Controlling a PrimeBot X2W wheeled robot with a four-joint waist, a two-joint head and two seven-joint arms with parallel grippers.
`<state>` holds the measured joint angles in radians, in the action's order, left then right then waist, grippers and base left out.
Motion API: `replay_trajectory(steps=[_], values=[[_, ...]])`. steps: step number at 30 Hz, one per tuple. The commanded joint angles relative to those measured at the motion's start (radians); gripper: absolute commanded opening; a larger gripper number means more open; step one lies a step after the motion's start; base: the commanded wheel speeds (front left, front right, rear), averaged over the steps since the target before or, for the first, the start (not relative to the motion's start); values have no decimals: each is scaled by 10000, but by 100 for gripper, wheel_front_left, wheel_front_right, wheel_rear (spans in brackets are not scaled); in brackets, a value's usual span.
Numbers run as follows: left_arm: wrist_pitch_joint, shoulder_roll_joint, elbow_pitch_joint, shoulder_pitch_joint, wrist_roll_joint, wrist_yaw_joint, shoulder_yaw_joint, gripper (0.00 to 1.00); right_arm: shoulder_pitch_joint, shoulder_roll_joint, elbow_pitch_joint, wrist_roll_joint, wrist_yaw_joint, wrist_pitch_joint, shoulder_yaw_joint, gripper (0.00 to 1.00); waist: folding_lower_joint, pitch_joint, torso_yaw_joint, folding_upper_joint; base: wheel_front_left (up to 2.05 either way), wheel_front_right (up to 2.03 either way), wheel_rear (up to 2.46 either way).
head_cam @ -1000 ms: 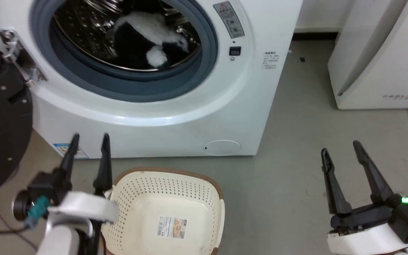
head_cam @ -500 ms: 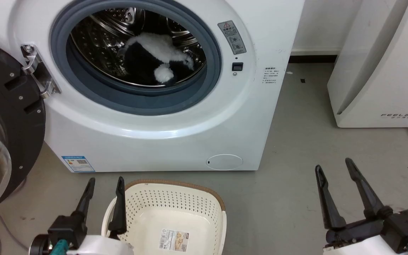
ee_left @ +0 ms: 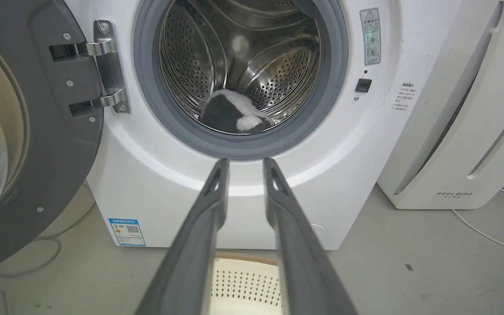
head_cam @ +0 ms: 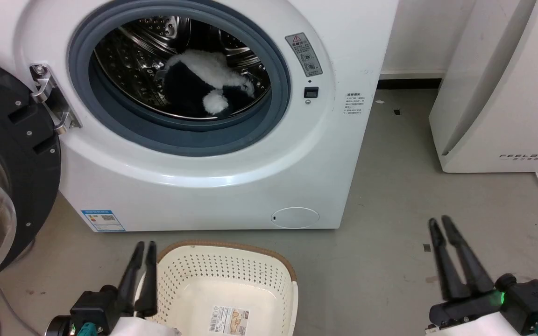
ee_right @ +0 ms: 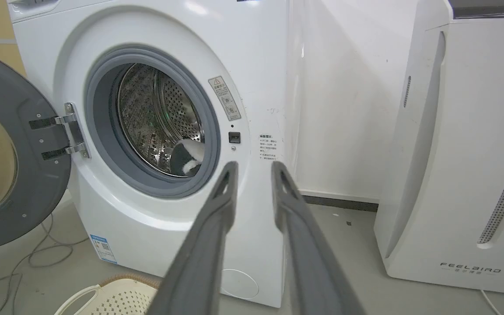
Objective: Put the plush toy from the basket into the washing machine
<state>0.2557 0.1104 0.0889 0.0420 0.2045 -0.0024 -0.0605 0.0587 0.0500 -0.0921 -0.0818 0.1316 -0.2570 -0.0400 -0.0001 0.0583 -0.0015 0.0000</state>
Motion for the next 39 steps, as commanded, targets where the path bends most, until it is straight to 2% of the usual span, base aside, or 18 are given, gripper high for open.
replay_trajectory(steps=[1,39], values=[[-15,-3,-5,-2,-12,0,5,0,-3,0,5,5,0,15,2,0,1,-4,0,0,0,0,0],[-832,-196,-289,-137,-666,8,198,0,-191,1,300,266,-3,837,130,0,1,-190,5,0,0,0,0]])
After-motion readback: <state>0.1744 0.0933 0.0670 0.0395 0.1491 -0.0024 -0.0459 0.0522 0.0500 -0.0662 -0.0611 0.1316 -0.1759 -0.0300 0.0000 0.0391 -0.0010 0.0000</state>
